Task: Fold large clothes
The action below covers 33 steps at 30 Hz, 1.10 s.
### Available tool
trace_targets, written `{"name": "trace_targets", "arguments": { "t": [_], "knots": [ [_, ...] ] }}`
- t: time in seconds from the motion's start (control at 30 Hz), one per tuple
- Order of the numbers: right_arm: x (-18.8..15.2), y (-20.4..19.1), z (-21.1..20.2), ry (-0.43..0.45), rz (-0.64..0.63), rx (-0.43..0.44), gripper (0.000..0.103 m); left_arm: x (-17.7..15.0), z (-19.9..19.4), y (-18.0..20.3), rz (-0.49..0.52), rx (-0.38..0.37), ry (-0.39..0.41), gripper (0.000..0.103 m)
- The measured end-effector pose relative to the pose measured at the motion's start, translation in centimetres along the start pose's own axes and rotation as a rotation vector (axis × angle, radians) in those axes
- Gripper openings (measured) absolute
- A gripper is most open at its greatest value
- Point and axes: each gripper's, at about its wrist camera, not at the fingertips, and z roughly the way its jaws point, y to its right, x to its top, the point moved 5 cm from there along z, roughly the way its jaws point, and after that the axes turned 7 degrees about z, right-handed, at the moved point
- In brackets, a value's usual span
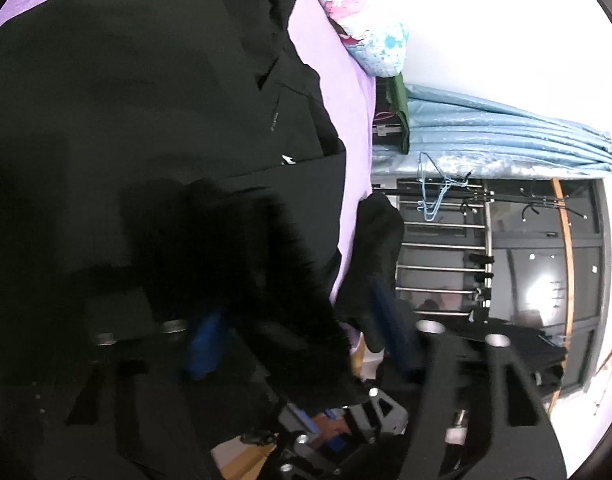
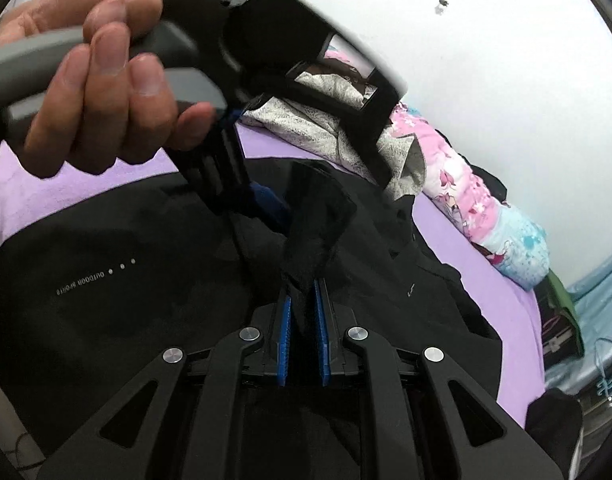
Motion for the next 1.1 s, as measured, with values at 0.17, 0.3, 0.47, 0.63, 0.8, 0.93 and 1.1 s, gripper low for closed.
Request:
{"name": "trace_targets", "arguments": {
  "t": [0.17,0.3,0.47,0.63,0.8,0.93,1.1],
  "knots": [
    [0.5,-0.6,-0.3,0.009,-0.03,0.0,0.011,-0.2,0.0,-0.3,0.014,-0.001,-0.002,0.031],
    [0.4,-0.3,-0.5,0.013,-0.029,0.002,0.012,-0.2,-0.6,-0.4,0.028,0.008,0.013,0.011],
    [0.1,1.6,-2.8,0.072,0.084,0.071,0.065,-0.2,-3.2,2.2,0.134,-0.041,0.069,0.008],
    [-2.2,6.1,-4.1,0.081,0.244,0.074,0.079,0.0,-6.8,3.5,0.239,-0.005,0.156,0.008],
    [-6.3,13.2,-3.1,0.029,0.476,0.026,0.083,-0.5,-8.2,1.2,0.277,0.172,0.172,0.008],
    [-10.0,19.1,-1.3,-0.012,0.685,0.003,0.083,-0.7,-7.6,-4.3,0.187,0.296,0.138,0.011],
    [-14.3,23.6,3.6,-0.12,0.817,-0.025,0.083,-0.3,-8.6,-6.8,0.198,0.619,0.138,0.051]
  ]
}}
